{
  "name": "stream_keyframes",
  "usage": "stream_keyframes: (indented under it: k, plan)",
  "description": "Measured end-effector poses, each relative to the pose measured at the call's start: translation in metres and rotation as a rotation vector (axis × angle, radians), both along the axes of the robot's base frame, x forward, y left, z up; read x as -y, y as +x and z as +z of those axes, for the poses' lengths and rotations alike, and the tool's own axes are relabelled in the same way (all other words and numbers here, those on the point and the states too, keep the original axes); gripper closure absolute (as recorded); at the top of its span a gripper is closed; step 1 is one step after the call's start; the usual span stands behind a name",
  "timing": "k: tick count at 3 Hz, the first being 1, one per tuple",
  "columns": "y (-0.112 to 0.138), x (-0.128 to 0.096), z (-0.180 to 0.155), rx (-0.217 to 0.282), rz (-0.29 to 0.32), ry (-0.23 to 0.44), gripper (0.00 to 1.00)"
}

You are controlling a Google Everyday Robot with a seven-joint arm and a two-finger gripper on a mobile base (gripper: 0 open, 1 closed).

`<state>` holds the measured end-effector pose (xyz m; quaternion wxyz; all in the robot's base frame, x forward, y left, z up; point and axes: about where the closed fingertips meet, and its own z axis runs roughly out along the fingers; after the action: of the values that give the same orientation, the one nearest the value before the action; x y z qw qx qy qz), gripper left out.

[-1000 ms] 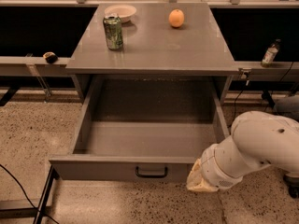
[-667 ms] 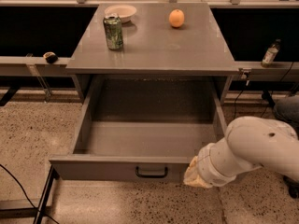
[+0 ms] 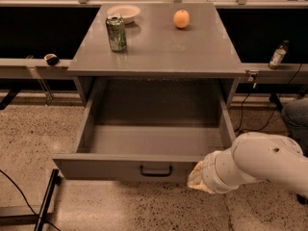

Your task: Close top drawer

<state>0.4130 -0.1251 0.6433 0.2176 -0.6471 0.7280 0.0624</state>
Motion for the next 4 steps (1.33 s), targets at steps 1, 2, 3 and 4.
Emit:
stream_keyframes:
  k: [1, 2, 3, 4]
  plan:
    - [0.018, 0.000, 0.006, 0.099, -0.017, 0.023, 1.00]
    - [0.030, -0.001, 0.011, 0.159, -0.029, 0.052, 1.00]
    - [0.049, 0.001, 0.024, 0.262, 0.016, 0.081, 1.00]
    - [0.046, 0.002, 0.023, 0.274, 0.058, 0.055, 1.00]
